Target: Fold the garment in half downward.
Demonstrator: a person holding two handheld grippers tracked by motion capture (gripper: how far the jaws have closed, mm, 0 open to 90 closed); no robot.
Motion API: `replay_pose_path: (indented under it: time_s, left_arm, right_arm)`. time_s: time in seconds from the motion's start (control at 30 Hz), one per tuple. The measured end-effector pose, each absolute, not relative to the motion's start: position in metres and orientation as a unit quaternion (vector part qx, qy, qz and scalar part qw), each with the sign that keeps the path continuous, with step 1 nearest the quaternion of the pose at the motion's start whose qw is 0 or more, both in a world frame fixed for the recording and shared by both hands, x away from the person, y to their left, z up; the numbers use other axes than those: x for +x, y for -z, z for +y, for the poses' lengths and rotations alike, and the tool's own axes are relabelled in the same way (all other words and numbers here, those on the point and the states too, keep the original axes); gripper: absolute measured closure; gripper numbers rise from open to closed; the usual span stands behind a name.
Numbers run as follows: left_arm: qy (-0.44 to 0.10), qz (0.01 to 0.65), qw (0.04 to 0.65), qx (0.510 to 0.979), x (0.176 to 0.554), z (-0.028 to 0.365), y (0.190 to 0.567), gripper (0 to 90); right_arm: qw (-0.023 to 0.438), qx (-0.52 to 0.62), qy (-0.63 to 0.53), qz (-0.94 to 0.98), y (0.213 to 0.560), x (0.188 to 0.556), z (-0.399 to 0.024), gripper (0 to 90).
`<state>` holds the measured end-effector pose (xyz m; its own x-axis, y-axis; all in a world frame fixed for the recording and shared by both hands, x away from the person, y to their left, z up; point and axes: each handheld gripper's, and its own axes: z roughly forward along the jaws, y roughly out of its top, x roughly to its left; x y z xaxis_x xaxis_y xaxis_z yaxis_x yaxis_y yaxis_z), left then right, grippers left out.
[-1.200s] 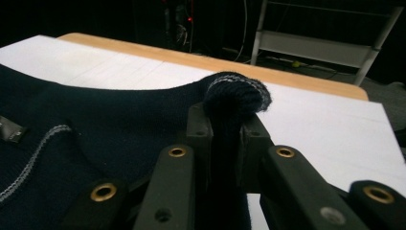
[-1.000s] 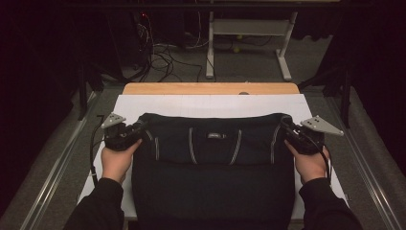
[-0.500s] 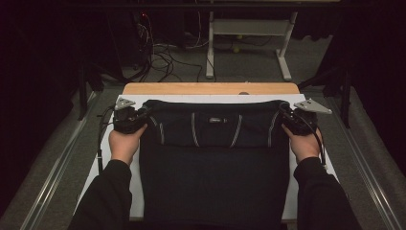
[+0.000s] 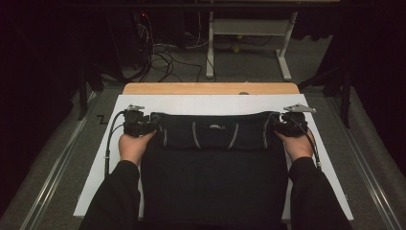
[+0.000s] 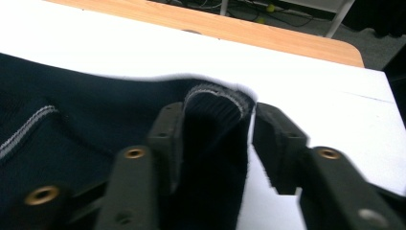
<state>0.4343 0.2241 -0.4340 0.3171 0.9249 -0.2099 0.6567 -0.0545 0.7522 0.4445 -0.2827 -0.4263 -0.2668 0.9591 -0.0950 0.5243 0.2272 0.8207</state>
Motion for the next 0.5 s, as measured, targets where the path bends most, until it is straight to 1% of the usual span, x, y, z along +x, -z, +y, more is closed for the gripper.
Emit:
replay_pose_path:
  time_s: [0.03, 0.1, 0.17, 0.3, 0.37, 0.5]
  left_arm:
    - [-0.165, 0.562, 0.403, 0.703, 0.432, 0.226, 0.434, 36.5]
    - [-0.164, 0.557, 0.415, 0.701, 0.426, 0.230, 0.435, 36.2]
    - [-0.159, 0.543, 0.413, 0.714, 0.418, 0.228, 0.436, 36.1]
    - [-0.153, 0.506, 0.422, 0.736, 0.401, 0.219, 0.442, 36.1]
    - [-0.152, 0.487, 0.417, 0.752, 0.395, 0.214, 0.445, 36.1]
    - [-0.136, 0.484, 0.418, 0.757, 0.387, 0.208, 0.456, 36.2]
  right_arm:
    - [0.317, 0.518, -0.351, 0.713, 0.427, 0.441, -0.285, 49.2]
    - [0.311, 0.514, -0.363, 0.712, 0.428, 0.436, -0.288, 44.5]
    - [0.294, 0.516, -0.371, 0.714, 0.431, 0.430, -0.291, 40.6]
    - [0.282, 0.508, -0.387, 0.716, 0.439, 0.409, -0.295, 38.4]
    - [0.273, 0.505, -0.395, 0.718, 0.443, 0.399, -0.295, 38.6]
    - [0.252, 0.491, -0.401, 0.731, 0.450, 0.383, -0.291, 39.7]
